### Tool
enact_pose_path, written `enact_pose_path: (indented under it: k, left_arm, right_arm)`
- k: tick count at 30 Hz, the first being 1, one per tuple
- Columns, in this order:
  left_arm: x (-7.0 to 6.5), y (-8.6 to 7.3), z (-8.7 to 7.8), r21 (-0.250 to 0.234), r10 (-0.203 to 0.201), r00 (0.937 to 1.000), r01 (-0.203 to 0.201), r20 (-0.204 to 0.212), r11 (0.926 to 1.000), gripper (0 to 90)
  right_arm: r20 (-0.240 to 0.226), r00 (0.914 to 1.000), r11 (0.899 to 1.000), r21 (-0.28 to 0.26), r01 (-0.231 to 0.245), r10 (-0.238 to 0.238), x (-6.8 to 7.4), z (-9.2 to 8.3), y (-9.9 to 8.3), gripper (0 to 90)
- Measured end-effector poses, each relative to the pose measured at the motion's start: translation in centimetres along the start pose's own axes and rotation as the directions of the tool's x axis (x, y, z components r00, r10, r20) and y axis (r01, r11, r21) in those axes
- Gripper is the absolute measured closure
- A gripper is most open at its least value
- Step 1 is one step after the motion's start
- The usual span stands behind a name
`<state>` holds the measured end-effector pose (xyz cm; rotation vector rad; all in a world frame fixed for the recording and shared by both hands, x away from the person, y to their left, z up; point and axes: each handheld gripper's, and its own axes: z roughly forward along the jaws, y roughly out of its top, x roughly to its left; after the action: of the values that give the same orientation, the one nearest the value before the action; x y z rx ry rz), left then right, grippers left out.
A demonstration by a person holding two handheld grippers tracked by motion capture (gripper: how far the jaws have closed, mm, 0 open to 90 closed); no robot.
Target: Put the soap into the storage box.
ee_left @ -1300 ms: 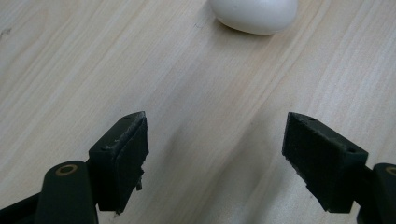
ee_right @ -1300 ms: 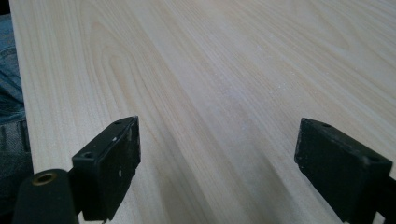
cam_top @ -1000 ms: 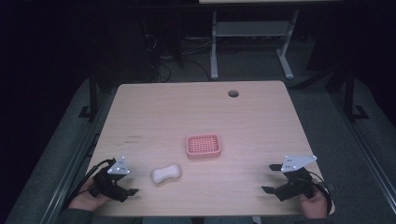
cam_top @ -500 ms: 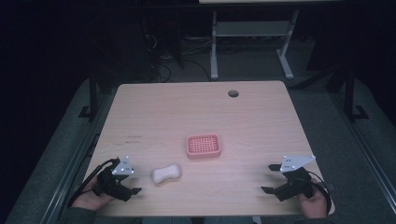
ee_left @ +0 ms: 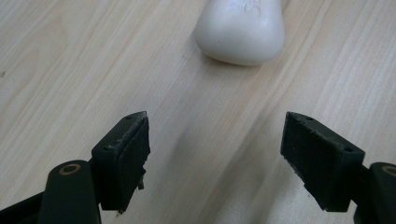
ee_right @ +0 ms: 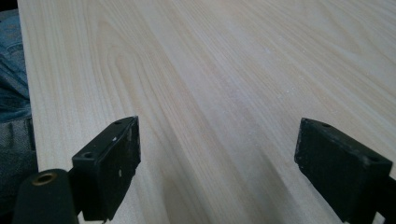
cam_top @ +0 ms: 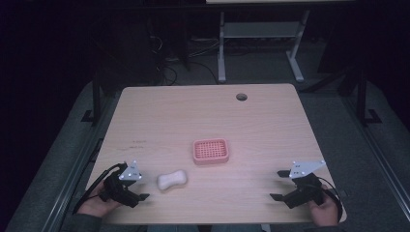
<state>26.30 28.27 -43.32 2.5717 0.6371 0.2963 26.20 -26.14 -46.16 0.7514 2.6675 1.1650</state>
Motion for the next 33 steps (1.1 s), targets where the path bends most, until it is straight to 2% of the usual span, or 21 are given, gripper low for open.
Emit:
enact_pose_path:
  k: [5,15,33]
  left_arm:
    - [-0.2,0.4,0.1,0.002,0.017,0.9998,-0.017,-0.005,0.9999,25.1]
    - [-0.3,0.7,0.1,-0.009,0.016,0.9999,-0.016,-0.005,0.9998,23.9]
    - [-0.7,1.7,0.3,-0.008,0.043,0.9991,-0.043,0.001,0.9991,23.2]
  right_arm:
    - [0.003,1.0000,1.000,-0.001,0.001,-0.001,0.0,0.0,0.0,14.1]
    - [0.001,1.0000,1.000,-0.003,-0.002,0.002,0.0,-0.1,0.0,14.1]
    - [0.001,1.0000,1.000,-0.008,0.005,-0.005,-0.1,-0.1,0.2,14.1]
